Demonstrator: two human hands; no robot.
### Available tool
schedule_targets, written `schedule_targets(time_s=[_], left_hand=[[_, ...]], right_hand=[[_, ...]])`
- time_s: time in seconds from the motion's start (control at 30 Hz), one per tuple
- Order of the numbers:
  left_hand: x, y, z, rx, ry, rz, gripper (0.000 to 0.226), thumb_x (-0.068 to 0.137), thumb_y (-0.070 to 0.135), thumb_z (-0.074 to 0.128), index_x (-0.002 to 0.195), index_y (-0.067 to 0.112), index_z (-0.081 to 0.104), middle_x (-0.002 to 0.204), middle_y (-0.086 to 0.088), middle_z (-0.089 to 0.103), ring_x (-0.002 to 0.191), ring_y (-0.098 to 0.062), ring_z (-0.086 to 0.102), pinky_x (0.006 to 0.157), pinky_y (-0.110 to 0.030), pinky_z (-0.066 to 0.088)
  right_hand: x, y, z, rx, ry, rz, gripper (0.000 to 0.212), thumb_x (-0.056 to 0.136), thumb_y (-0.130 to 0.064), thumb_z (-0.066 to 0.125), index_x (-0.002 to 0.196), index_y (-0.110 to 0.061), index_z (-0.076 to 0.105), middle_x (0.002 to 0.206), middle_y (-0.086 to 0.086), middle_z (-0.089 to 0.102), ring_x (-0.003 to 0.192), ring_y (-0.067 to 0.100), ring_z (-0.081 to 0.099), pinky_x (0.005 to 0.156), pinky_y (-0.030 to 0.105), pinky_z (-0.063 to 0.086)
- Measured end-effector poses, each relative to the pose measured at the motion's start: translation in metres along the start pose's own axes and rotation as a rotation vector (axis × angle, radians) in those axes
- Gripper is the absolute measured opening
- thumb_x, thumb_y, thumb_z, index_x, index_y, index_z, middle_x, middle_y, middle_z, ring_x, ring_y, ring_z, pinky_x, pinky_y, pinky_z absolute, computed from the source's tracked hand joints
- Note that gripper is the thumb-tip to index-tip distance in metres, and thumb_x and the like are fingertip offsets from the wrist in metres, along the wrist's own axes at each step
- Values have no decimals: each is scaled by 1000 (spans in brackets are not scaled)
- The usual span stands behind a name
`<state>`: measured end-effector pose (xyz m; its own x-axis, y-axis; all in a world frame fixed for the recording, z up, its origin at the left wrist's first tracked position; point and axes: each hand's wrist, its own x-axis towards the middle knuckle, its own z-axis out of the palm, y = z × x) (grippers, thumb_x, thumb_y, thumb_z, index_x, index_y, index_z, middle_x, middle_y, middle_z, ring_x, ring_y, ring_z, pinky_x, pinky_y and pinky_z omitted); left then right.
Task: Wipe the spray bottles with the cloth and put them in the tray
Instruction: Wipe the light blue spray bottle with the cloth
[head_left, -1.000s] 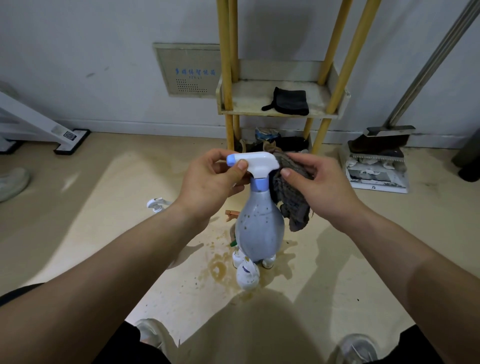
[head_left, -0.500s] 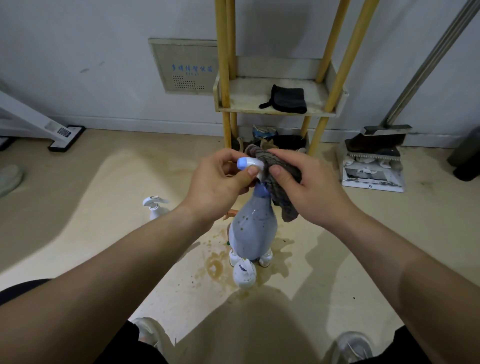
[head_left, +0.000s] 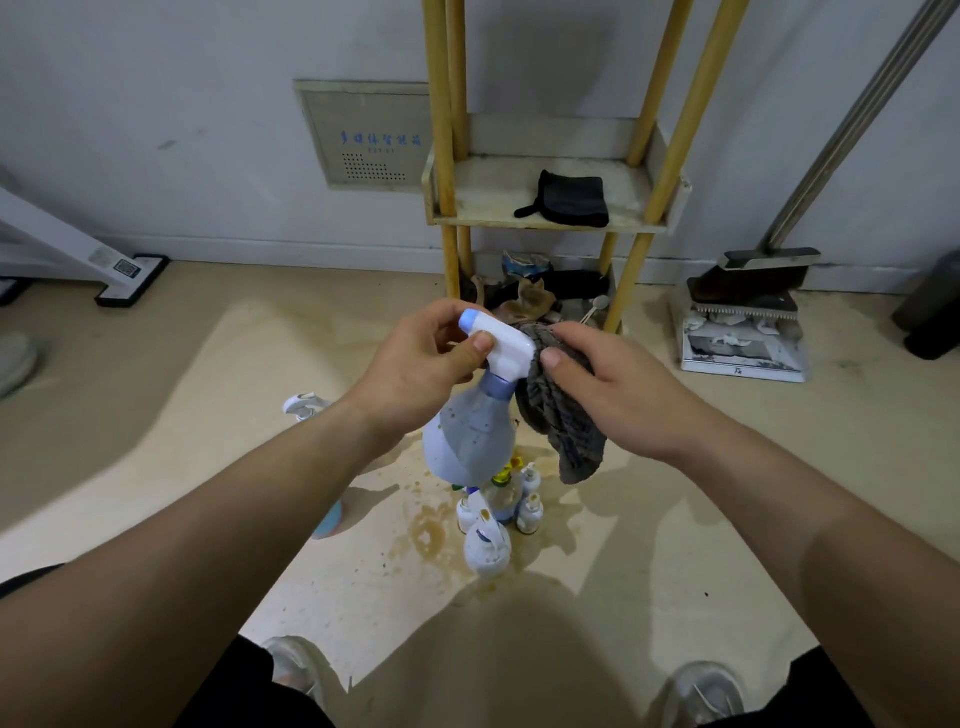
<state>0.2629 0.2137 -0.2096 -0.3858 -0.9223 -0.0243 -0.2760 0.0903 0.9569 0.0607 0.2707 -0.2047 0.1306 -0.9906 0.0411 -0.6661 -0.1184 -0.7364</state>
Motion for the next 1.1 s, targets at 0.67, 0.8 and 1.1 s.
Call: schedule_targets(time_s=[0.67, 0.8, 1.1], left_hand=[[-12, 1, 27, 419, 322, 151, 15, 89, 16, 68, 99, 25, 60, 98, 10, 65, 88, -10, 66, 79, -30, 56], [-15, 0, 31, 326, 241, 127, 30, 83, 12, 76, 102, 23, 55, 96, 13, 66, 91, -3, 65, 83, -19, 55], [-9, 0, 27, 189, 273, 116, 48, 79, 12, 83, 112, 19, 49, 101, 7, 65, 93, -7, 66, 85, -30, 57]], right_hand=[[4, -16, 24, -26, 409, 107, 25, 87, -39, 71, 77, -18, 62, 61, -6, 54, 58, 5, 52, 47, 16, 35], [4, -16, 28, 14, 402, 116, 31, 86, -44, 72, 78, -15, 65, 64, -3, 60, 62, 10, 55, 49, 21, 38], [3, -18, 29, 237, 331, 36, 24, 92, -36, 71, 87, -13, 70, 72, 5, 64, 66, 15, 59, 58, 30, 44]])
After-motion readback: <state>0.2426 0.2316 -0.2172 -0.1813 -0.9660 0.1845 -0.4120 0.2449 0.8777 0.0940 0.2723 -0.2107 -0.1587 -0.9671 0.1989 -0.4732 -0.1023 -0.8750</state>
